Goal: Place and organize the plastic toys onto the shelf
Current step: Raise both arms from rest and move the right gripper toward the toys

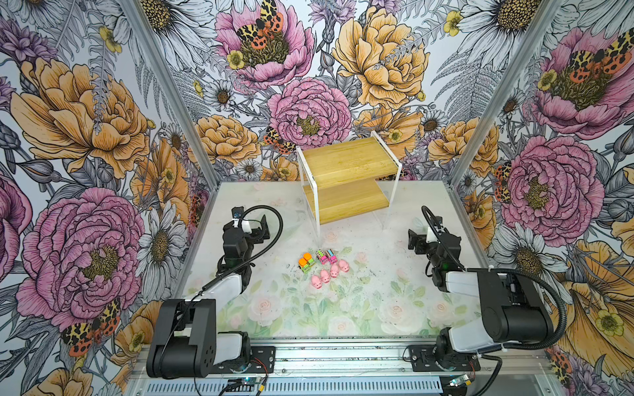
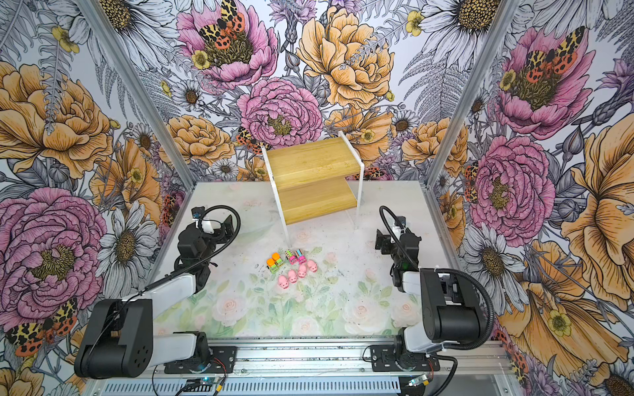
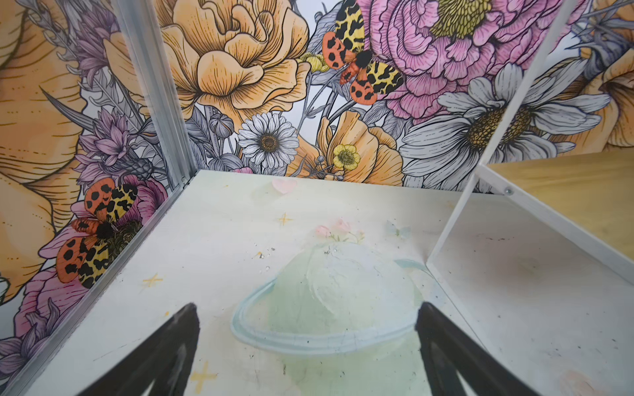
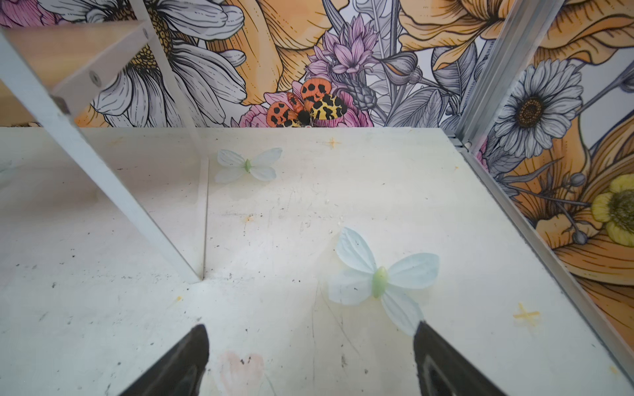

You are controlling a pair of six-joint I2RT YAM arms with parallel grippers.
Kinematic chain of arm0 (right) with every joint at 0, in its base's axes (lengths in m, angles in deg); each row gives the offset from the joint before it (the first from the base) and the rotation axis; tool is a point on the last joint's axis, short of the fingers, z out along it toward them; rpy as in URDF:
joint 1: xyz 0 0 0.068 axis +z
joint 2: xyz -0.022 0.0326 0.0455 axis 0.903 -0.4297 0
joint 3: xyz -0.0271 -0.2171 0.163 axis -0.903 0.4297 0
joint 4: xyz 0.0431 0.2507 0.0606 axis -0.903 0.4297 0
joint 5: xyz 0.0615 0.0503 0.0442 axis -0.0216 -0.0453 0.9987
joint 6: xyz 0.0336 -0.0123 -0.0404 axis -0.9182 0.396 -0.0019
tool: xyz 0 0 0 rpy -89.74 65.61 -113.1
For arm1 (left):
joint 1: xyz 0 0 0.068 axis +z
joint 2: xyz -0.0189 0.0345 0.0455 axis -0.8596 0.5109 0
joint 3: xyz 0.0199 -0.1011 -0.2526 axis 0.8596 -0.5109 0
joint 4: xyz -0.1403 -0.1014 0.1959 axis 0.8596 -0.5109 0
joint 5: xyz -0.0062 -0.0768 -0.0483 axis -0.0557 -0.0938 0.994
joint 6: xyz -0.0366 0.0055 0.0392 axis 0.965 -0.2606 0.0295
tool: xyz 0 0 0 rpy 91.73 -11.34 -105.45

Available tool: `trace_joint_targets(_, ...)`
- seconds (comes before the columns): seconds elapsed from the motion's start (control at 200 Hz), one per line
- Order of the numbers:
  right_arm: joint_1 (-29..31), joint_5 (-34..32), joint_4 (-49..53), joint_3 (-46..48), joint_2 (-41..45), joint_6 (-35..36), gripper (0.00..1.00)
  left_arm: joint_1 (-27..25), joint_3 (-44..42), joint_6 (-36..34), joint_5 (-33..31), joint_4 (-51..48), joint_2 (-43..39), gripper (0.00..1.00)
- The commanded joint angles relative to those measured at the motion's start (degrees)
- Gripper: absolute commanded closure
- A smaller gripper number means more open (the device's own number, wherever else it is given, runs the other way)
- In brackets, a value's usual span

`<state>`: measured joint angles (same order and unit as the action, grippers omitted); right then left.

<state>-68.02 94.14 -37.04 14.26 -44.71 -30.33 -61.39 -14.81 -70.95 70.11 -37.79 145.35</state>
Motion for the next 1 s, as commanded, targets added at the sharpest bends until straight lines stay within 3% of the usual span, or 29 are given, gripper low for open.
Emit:
trace_joint_targets(0.0, 1.00, 2.63, 8.77, -3.77, 6.98, 1.45, 0.07, -1.11, 0.58, 5.12, 0.73, -7.77, -3.47, 0.01)
trace_joint_targets(0.19, 3.92, 3.25, 20.19, -5.99, 18.14, -1.37, 0.07, -5.22, -4.10, 14.46, -0.06, -9.42, -10.98, 0.01)
trace_joint_targets(0.34, 10.95, 2.87, 27.77, -7.36, 23.43, -4.31, 0.07, -11.10, -6.83, 17.67, -4.70, -12.71, -15.06, 0.01)
trace_joint_targets(0.51, 20.39, 0.03, 25.66, -3.90, 25.70, -12.82, 0.13, -12.63, -8.95, 21.79, -5.72, -13.22, -15.87, 0.01)
trace_joint_targets(0.776, 37.85, -11.05, 15.21, 1.97, 17.06, -13.94, 0.15, -13.49, -11.92, 25.32, -5.37, -8.22, -10.52, 0.01)
trace_joint_targets(0.996, 42.68, -11.00, 6.93, 2.14, 6.86, -11.43, 0.19, -15.41, -12.68, 25.66, -5.46, -3.60, -5.38, 0.01)
